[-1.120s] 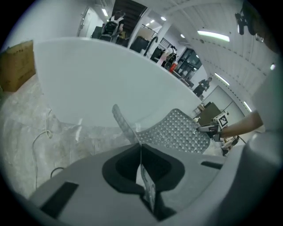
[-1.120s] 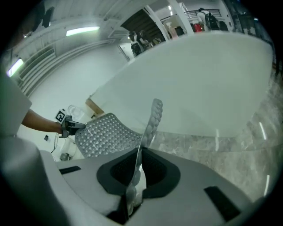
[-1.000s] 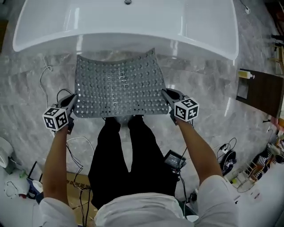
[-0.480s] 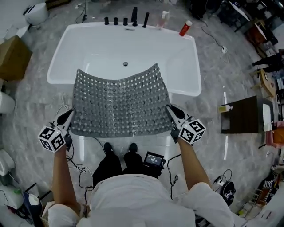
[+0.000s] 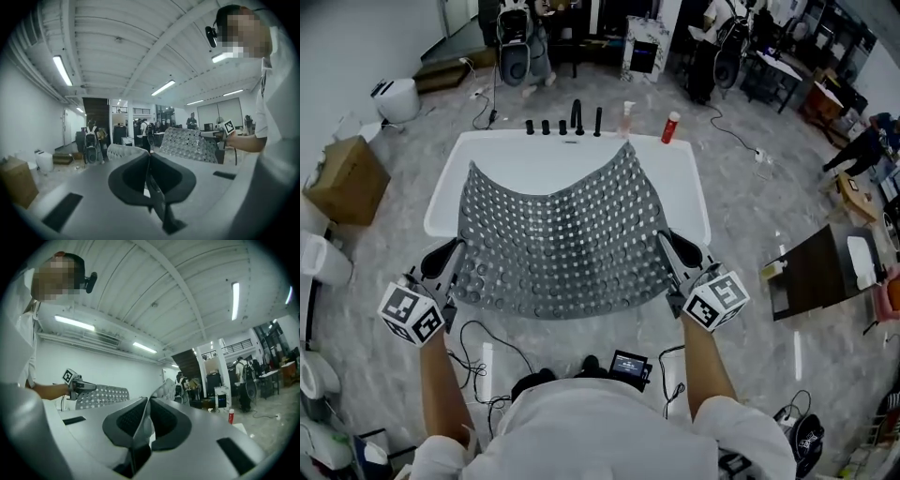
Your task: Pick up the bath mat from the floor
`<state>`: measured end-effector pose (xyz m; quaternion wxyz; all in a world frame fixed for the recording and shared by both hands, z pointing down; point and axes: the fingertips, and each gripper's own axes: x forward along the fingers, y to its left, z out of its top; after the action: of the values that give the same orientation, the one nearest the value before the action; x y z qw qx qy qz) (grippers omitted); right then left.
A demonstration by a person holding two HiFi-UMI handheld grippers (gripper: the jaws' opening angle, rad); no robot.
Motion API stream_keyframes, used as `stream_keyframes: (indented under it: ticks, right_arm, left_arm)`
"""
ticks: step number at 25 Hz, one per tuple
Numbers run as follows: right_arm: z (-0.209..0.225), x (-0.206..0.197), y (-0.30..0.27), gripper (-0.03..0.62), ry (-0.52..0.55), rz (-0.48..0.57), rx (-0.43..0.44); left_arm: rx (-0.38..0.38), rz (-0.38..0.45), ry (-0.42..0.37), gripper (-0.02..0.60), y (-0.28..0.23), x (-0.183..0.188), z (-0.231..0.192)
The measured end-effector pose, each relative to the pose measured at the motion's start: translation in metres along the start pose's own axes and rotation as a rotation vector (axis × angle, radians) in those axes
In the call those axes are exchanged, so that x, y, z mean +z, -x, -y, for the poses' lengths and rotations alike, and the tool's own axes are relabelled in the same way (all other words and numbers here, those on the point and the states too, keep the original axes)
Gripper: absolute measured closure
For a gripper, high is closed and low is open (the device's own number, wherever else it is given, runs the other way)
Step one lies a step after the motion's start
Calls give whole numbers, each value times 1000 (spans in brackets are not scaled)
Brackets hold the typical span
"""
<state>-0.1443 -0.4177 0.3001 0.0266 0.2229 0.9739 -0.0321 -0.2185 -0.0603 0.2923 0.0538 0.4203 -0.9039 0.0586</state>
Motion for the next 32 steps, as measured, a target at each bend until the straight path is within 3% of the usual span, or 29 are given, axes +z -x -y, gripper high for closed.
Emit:
stream_keyframes:
  ticks: [7, 18, 23, 32]
  right_arm:
    - [-42, 29, 25, 551, 64, 89, -35]
    - [-152, 22, 59, 551, 65, 64, -108]
    - [-184, 5, 69, 551, -7, 60, -132]
    - [-241, -24, 68, 551, -17, -38, -81]
  left_arm:
    - [-21, 138, -53, 563, 33, 27, 24]
    - [-88, 181, -59, 563, 133, 10, 36]
    - [-89, 172, -62, 563, 171, -7, 33]
    - [-80, 178, -4, 563, 223, -44, 32]
